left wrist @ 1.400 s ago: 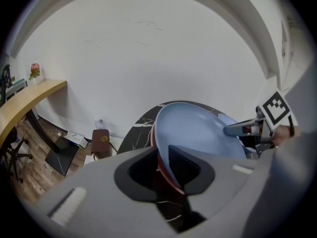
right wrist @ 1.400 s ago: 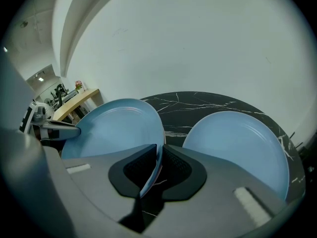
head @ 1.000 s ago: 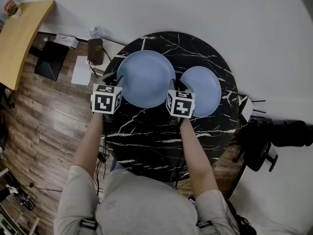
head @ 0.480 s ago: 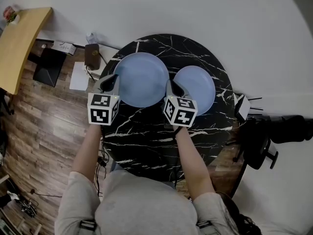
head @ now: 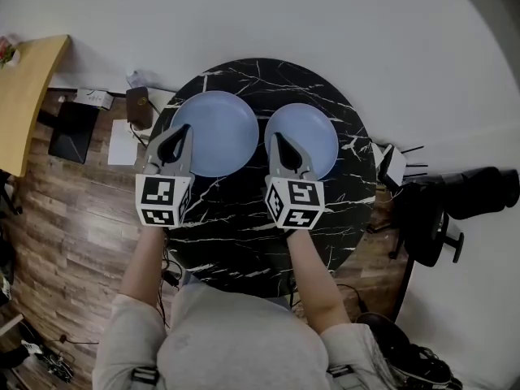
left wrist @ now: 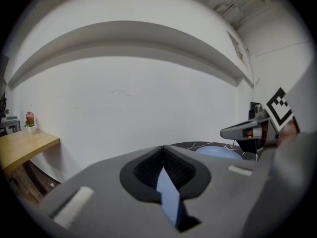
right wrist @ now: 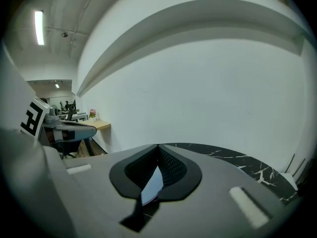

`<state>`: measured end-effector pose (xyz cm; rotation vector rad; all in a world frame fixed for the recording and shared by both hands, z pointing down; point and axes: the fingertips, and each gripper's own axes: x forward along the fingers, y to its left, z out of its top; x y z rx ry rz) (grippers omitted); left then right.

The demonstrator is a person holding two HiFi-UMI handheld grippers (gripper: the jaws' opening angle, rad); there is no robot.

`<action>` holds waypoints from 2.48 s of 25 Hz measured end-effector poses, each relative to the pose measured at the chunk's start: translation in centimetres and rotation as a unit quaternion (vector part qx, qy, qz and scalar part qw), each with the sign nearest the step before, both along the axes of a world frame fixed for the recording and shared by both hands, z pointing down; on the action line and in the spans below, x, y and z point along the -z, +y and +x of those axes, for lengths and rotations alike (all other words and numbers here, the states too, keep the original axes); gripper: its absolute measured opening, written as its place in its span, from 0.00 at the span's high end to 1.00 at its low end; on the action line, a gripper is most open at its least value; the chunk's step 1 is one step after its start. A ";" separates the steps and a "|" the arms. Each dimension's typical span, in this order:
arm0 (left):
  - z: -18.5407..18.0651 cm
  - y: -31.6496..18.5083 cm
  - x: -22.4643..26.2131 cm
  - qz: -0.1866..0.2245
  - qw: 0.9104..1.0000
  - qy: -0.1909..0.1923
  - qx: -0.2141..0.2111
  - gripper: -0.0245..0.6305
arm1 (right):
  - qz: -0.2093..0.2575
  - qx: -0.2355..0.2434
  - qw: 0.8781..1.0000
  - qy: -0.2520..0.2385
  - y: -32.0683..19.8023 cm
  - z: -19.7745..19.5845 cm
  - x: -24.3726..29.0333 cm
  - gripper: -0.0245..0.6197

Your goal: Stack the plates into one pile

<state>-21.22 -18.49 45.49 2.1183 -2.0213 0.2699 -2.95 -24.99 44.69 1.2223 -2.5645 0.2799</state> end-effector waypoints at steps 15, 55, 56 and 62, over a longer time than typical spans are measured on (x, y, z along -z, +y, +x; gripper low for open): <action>6.9 0.0 6.9 0.080 0.995 -0.015 -0.061 0.87 | 0.094 -0.049 0.994 -0.041 3.1 7.3 7.2 0.96; 21.8 -3.6 -2.7 -0.132 0.973 0.086 -0.169 0.87 | -0.099 -0.176 0.979 -0.025 2.8 23.5 -0.9 0.95; 22.0 -3.7 -3.2 -0.139 0.972 0.090 -0.167 0.87 | -0.109 -0.175 0.978 -0.023 2.4 23.7 -1.3 0.95; 22.6 -4.2 -6.8 -0.186 0.967 0.111 -0.131 0.85 | -0.154 -0.149 0.977 -0.002 0.4 24.5 -3.9 0.95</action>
